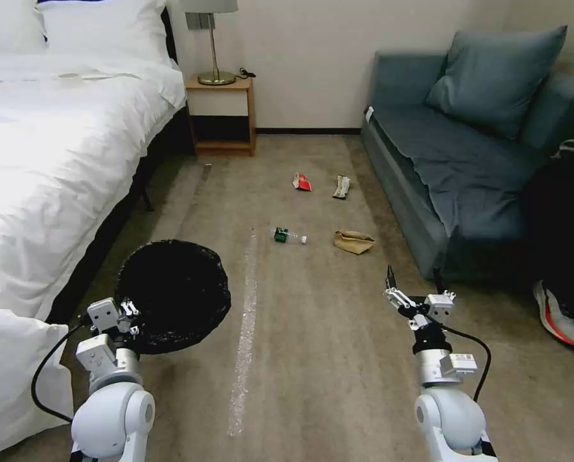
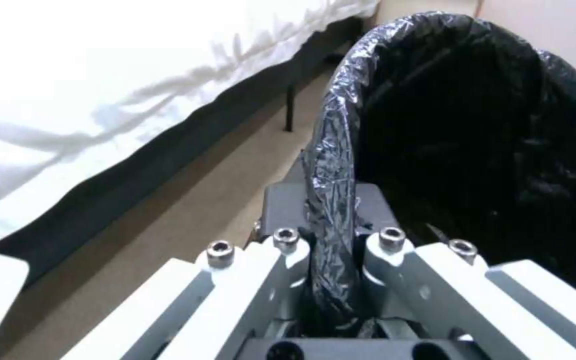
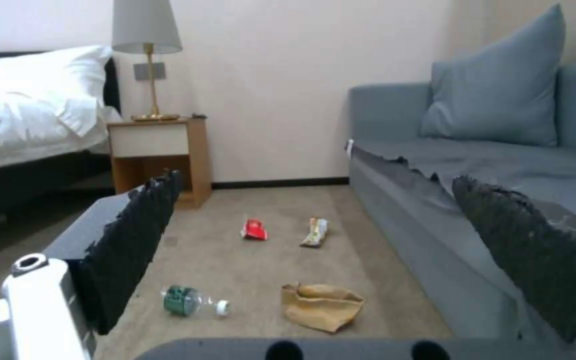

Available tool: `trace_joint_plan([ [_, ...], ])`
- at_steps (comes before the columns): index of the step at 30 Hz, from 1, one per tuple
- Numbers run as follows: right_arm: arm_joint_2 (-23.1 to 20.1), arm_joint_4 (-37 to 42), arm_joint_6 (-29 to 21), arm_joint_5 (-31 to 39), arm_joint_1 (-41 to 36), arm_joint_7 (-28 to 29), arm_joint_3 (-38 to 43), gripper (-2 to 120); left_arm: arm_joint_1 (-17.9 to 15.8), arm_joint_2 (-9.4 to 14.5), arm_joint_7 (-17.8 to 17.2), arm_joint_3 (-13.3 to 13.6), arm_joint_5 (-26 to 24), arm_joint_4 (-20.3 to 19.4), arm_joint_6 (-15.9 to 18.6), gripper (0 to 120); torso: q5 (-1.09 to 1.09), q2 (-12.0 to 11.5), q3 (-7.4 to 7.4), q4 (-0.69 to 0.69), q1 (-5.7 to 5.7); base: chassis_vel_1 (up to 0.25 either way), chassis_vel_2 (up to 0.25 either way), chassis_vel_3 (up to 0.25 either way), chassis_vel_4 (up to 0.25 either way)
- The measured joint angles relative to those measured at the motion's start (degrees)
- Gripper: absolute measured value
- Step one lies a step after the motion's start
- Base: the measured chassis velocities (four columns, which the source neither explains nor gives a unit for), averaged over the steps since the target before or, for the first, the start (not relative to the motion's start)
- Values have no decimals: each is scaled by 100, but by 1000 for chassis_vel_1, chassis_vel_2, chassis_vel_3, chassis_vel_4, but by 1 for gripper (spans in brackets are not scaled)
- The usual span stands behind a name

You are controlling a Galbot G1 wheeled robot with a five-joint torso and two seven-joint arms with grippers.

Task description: Pick up the trash bin, then pick up the garbage on the floor and place it into the trash bin.

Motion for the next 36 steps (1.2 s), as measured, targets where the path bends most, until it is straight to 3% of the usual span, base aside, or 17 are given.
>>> trace_joint_plan([
  [13,9,-141,92,-47,35,-362,170,100,3,-14,241,89,163,95,-166,4,0,0,0,0,0,0,0,0,0],
  [25,42,-226,148,-52,58,-408,189,100,-71,-32,48,16,184,169,-101,4,0,1,0,0,-1,-3,3,4,-5],
  [36,50,-237,203,-57,63,-461,224,100,-72,-32,39,-9,187,169,-102,4,0,1,0,1,0,-95,92,107,-100],
])
